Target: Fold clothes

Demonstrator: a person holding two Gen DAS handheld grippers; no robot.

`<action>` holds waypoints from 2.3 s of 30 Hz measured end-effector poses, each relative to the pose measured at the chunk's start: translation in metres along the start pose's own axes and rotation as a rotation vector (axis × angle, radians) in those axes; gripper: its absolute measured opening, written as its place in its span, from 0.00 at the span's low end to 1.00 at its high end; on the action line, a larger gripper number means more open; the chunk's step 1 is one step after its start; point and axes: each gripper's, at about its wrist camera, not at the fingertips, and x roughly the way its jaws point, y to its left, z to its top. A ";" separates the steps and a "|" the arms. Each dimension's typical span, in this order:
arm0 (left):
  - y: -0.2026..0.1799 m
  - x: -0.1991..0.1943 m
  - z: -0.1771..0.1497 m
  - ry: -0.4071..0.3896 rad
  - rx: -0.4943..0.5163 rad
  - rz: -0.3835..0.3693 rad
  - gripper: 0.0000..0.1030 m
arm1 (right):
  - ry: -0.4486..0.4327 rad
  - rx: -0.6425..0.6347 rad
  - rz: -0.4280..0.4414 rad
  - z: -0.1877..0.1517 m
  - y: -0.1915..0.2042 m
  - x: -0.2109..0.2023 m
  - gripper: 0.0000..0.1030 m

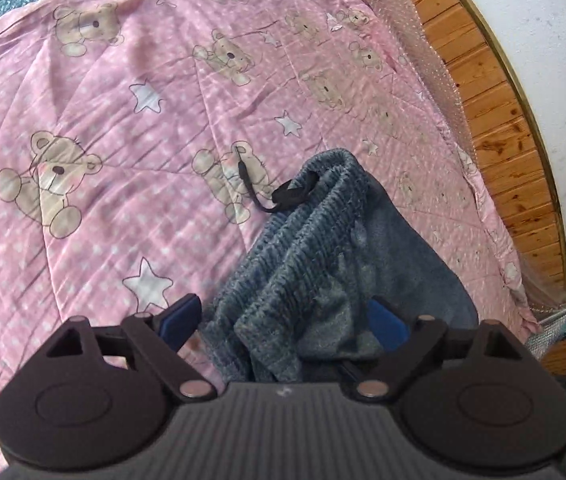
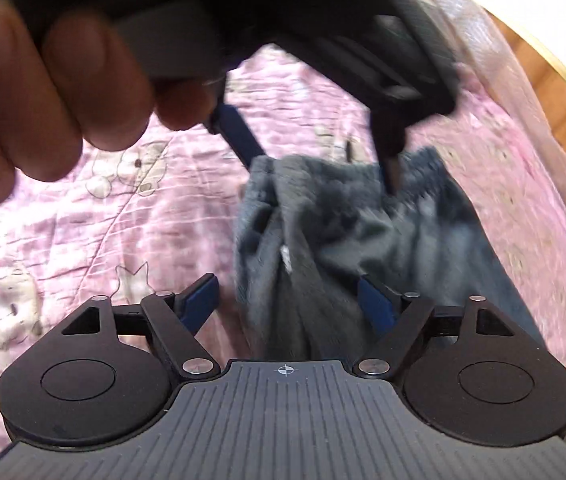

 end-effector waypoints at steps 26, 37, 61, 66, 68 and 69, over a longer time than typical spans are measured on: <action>-0.020 0.000 0.010 0.087 0.242 0.147 0.88 | -0.010 0.098 -0.051 -0.007 -0.008 -0.030 0.26; -0.009 0.005 0.012 0.122 0.096 -0.055 0.89 | -0.073 0.211 -0.066 -0.010 -0.021 -0.066 0.03; -0.036 0.012 0.009 0.060 0.244 0.017 0.29 | 0.101 0.881 -0.074 -0.109 -0.177 0.005 0.32; -0.059 0.005 0.001 -0.004 0.342 0.087 0.29 | 0.132 0.876 -0.014 -0.130 -0.148 0.008 0.36; -0.088 -0.005 -0.010 -0.074 0.469 0.130 0.29 | 0.142 0.901 0.033 -0.135 -0.147 0.008 0.37; -0.108 -0.010 -0.017 -0.107 0.547 0.148 0.29 | 0.116 0.961 0.080 -0.138 -0.158 0.001 0.39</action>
